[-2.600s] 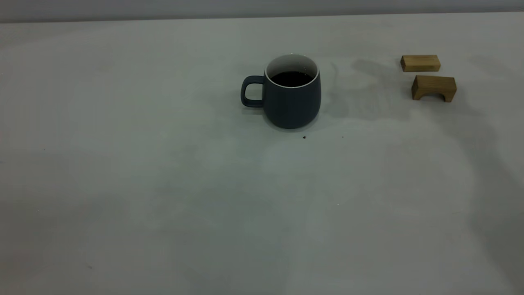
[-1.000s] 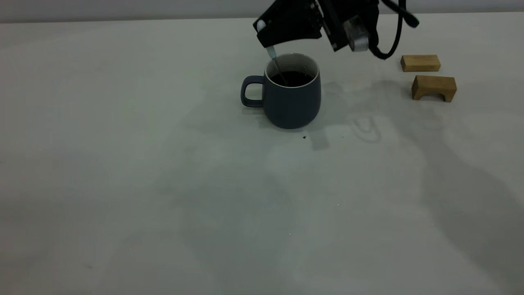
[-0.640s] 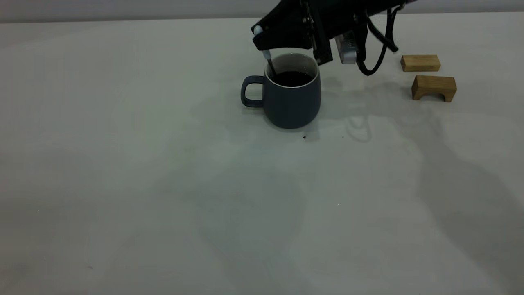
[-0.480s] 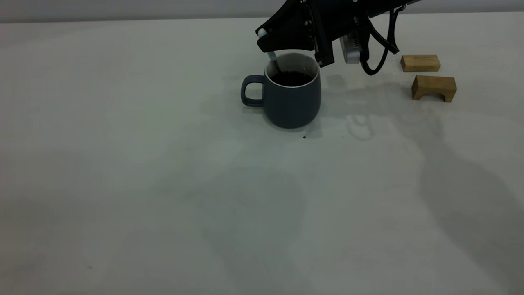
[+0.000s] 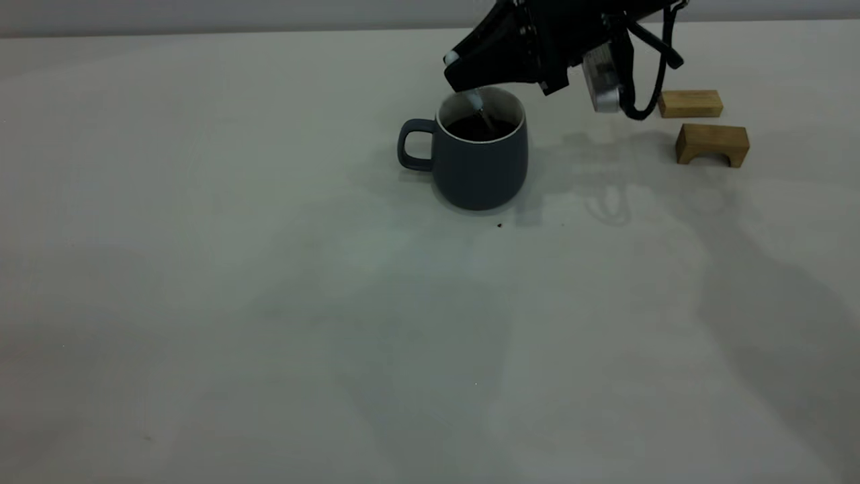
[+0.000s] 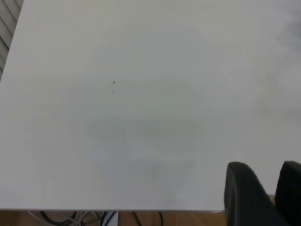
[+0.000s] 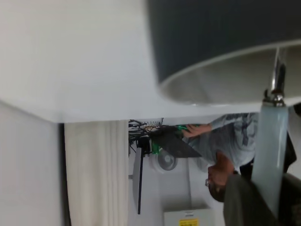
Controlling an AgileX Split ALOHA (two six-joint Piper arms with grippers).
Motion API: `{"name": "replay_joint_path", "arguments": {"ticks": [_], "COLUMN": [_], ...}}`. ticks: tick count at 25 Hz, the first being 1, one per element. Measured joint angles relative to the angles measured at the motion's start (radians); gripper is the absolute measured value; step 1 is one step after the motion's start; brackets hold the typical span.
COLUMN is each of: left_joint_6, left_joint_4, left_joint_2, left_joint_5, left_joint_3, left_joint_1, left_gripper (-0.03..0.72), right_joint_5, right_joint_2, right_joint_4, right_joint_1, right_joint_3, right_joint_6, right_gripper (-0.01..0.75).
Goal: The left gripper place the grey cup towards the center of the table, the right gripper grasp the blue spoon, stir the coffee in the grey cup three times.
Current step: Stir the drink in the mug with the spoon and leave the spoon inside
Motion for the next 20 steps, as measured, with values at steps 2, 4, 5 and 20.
{"name": "replay_joint_path", "arguments": {"ticks": [2,4,5,20], "left_joint_6": [0.0,0.0,0.0,0.0], "left_joint_4": [0.0,0.0,0.0,0.0], "left_joint_2": [0.0,0.0,0.0,0.0], "left_joint_5": [0.0,0.0,0.0,0.0], "left_joint_3": [0.0,0.0,0.0,0.0], "left_joint_1": [0.0,0.0,0.0,0.0], "left_gripper": [0.238,0.238,0.238,0.238], "right_joint_5": [0.02,0.032,0.036,0.055], "right_joint_2": [0.001,0.004,0.006,0.008], "right_joint_4": [0.002,0.023,0.044,0.025], "right_joint_1": [0.0,0.001,0.003,-0.032], "right_joint_3": [0.002,0.005,0.007,0.008], "right_joint_6": [0.017,-0.003,-0.03,-0.133], "right_gripper": [0.137,0.137,0.137,0.137]}}
